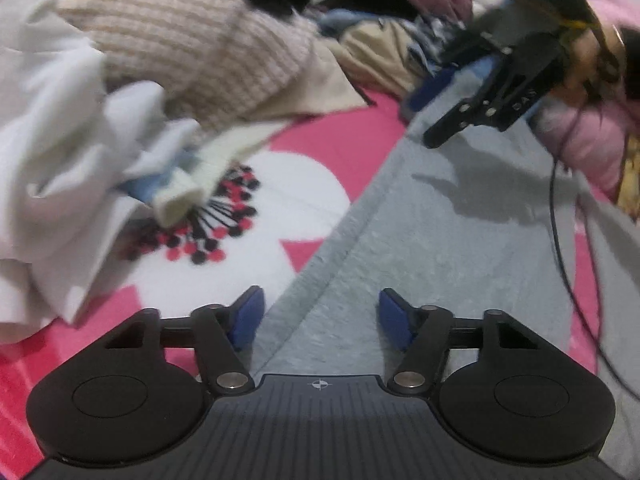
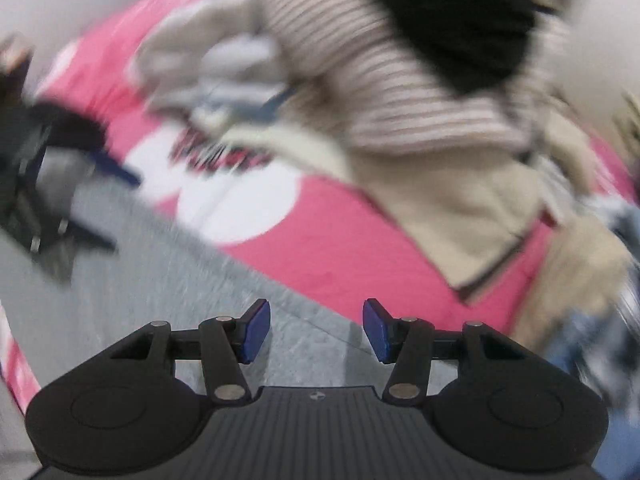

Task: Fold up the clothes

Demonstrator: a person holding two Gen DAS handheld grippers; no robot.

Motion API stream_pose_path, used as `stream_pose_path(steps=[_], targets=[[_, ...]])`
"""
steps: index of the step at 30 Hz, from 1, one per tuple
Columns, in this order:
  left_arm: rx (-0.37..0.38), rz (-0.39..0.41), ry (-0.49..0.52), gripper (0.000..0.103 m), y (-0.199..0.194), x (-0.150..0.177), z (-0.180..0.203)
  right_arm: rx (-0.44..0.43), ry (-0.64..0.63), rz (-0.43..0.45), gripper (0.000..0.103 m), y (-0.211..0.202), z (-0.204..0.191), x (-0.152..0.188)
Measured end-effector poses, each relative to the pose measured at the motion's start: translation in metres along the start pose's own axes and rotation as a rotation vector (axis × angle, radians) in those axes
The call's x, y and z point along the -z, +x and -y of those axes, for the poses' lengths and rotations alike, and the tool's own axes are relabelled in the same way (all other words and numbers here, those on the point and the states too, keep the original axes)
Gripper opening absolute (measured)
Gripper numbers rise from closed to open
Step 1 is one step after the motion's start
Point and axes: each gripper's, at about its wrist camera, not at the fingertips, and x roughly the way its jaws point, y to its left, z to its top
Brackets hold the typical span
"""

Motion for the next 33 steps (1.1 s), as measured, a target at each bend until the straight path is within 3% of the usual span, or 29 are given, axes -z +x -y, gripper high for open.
stream_pose_path(steps=[3, 6, 8, 9, 10, 11, 15, 19, 22, 24, 28, 30, 33], targets=[[0.008, 0.014, 0.000, 0.057, 0.002, 0.001, -0.001, 0.004, -0.072, -0.082, 0.054, 0.026, -0.003, -0.008], [0.004, 0.029, -0.012, 0.047, 0.002, 0.002, -0.002, -0.024, -0.099, -0.128, 0.057, 0.038, -0.001, -0.007], [-0.009, 0.047, -0.012, 0.031, 0.002, 0.004, 0.000, -0.040, -0.083, -0.136, 0.056, 0.040, 0.002, -0.005], [-0.016, 0.055, -0.011, 0.027, 0.001, 0.004, 0.002, -0.052, -0.077, -0.140, 0.044, 0.039, 0.002, -0.005], [-0.028, 0.065, -0.006, 0.016, 0.001, 0.004, 0.004, -0.060, -0.091, -0.144, 0.035, 0.037, 0.000, -0.003], [-0.040, 0.075, 0.000, 0.009, 0.001, 0.005, 0.006, -0.058, -0.126, -0.150, 0.009, 0.034, -0.004, -0.002], [-0.100, 0.120, 0.040, 0.003, -0.002, 0.003, 0.016, 0.002, -0.212, -0.092, 0.006, 0.015, -0.012, 0.002], [-0.140, 0.112, 0.042, 0.003, 0.006, -0.001, 0.014, 0.085, -0.227, -0.019, 0.006, 0.011, -0.009, -0.001], [-0.171, 0.089, 0.072, 0.005, 0.013, -0.002, 0.018, 0.165, -0.235, -0.017, 0.017, 0.030, -0.009, 0.004], [-0.195, 0.091, 0.099, 0.008, 0.011, -0.002, 0.023, 0.190, -0.174, 0.006, 0.048, 0.029, 0.004, 0.009], [-0.223, 0.090, 0.074, 0.027, 0.004, -0.005, 0.020, 0.205, 0.136, 0.177, 0.049, -0.023, 0.063, 0.020], [-0.235, 0.104, 0.037, 0.029, -0.003, -0.008, 0.016, 0.237, 0.263, 0.240, 0.049, -0.054, 0.088, 0.030], [-0.216, 0.133, -0.014, 0.030, -0.011, -0.012, 0.019, 0.302, 0.279, 0.208, 0.049, -0.070, 0.096, 0.043]])
